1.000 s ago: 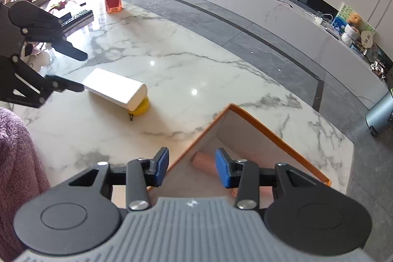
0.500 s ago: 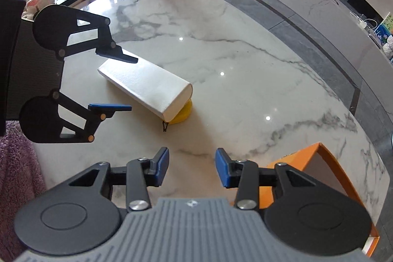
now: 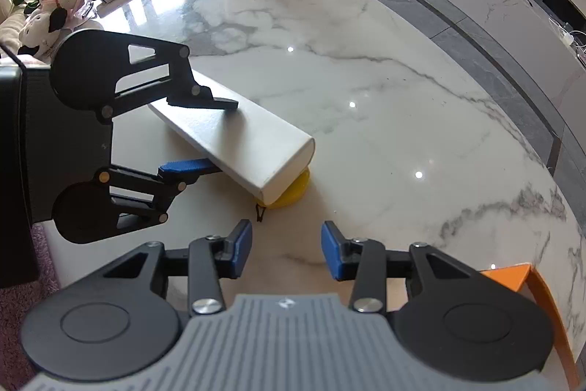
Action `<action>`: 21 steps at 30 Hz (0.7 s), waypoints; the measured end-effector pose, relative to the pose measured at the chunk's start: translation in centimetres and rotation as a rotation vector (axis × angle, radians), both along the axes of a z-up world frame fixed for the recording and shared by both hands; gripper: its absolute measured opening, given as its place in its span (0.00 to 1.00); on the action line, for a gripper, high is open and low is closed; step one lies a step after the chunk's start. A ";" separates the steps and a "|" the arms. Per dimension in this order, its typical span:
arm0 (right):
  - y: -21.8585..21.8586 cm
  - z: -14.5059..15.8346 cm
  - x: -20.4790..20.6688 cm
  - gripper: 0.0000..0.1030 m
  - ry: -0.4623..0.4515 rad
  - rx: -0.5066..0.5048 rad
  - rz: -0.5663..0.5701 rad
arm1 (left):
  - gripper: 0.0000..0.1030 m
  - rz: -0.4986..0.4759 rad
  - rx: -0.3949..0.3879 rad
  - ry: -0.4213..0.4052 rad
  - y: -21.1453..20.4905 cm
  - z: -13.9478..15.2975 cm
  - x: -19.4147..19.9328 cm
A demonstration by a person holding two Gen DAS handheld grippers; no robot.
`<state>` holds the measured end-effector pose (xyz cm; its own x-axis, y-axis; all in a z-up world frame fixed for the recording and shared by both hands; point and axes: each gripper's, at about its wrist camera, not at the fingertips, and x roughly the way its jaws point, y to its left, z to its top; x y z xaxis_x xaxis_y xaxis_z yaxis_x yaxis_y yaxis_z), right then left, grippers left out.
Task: Organize objects
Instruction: 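Move both open tools out of the box to the white roll and tape measure, then grasp the white paper roll with the left tool while the right tool grasps the yellow tape measure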
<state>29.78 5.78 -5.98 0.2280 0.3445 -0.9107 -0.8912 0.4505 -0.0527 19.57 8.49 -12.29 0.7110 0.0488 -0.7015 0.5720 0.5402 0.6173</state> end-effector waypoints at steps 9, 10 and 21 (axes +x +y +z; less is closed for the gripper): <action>2.4 -2.0 1.3 0.50 0.007 0.014 0.061 | 0.32 0.162 -0.311 0.261 4.4 5.1 3.4; 2.7 -2.3 1.4 0.52 0.014 0.015 0.065 | 0.32 0.185 -0.345 0.311 5.2 5.5 3.8; 5.1 -4.5 2.2 0.61 0.016 -0.002 0.110 | 0.32 0.335 -0.419 0.457 8.7 4.7 5.7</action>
<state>32.03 10.86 -10.52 0.1742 0.3647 -0.9147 -0.9360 0.3499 -0.0388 25.22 17.15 -7.63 0.3348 -0.1260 -0.9338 0.4861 0.8721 0.0566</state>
